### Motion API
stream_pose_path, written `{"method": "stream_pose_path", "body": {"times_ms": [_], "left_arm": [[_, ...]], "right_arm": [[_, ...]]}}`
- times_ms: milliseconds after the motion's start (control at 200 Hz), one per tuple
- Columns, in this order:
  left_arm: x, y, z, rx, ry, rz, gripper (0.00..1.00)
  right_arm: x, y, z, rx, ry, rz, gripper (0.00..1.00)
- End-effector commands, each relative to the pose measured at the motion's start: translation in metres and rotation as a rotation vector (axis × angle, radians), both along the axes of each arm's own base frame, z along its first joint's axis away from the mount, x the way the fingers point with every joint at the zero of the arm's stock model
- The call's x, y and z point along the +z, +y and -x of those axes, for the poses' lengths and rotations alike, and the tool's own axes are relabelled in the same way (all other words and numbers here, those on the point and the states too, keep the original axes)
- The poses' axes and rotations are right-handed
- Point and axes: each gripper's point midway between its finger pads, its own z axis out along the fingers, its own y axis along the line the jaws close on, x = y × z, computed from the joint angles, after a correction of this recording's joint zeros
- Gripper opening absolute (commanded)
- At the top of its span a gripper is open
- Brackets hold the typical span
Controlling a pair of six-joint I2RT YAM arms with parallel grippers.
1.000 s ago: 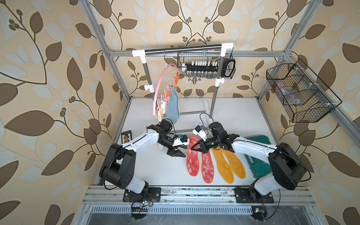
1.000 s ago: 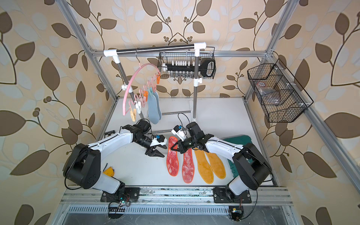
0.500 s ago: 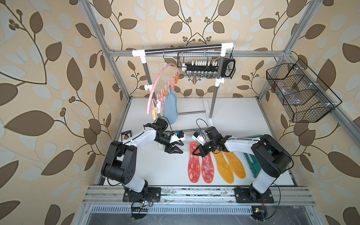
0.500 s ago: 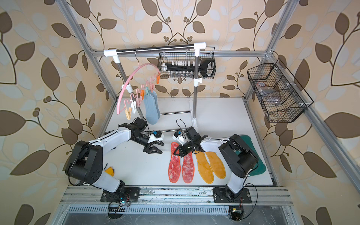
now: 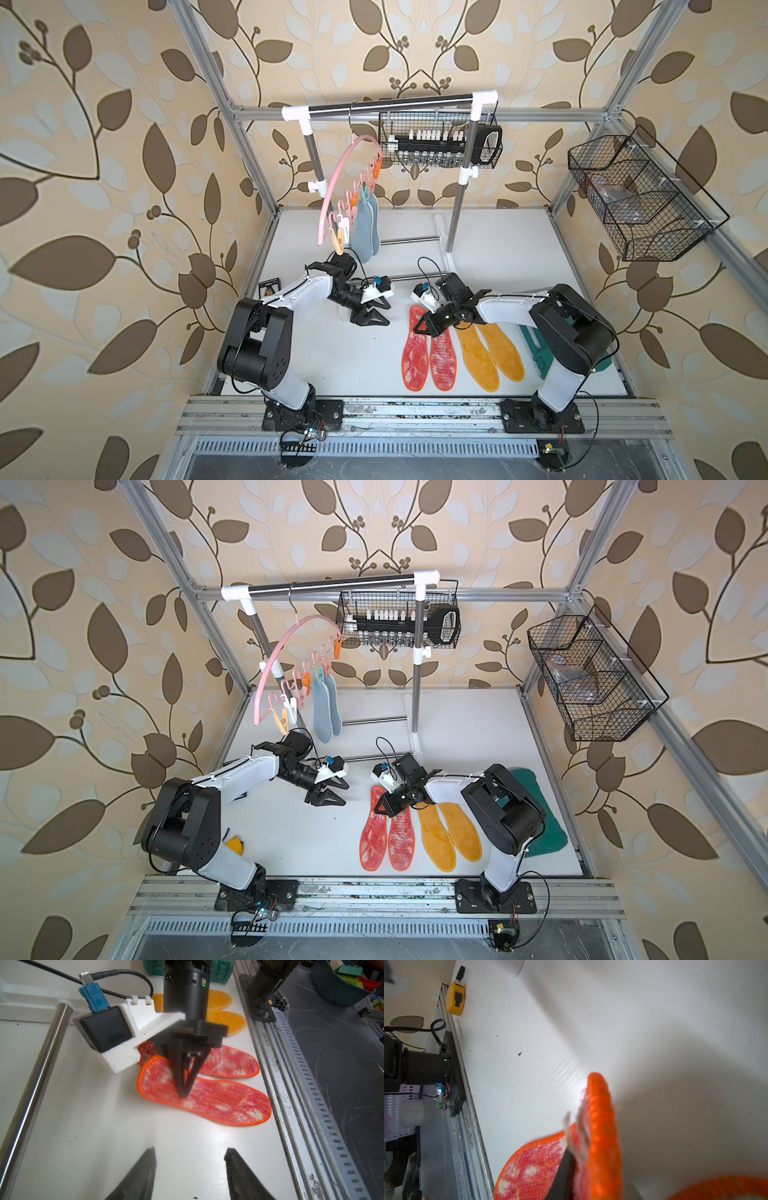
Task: Take the shoe insoles off the hanger
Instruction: Place the insole at the center of the board.
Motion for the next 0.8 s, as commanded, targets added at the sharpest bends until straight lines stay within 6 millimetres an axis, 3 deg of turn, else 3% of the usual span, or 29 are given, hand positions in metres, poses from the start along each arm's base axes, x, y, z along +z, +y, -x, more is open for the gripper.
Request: {"method": "stream_pose_path", "body": {"times_ms": [0, 370, 540, 795], "left_arm": [[0.007, 0.0, -0.006, 0.014, 0.007, 0.008, 0.56], [0.008, 0.001, -0.007, 0.024, 0.025, 0.005, 0.57], [0.008, 0.002, -0.007, 0.026, 0.02, 0.005, 0.57], [0.01, 0.003, -0.009, 0.033, 0.008, 0.006, 0.57]], "right_arm": [[-0.011, -0.004, -0.006, -0.004, -0.018, 0.067, 0.16], [-0.008, -0.007, -0.018, -0.036, -0.066, 0.154, 0.32], [0.002, -0.011, -0.021, -0.06, -0.099, 0.168, 0.44], [0.023, -0.018, -0.024, -0.1, -0.16, 0.172, 0.49]]}}
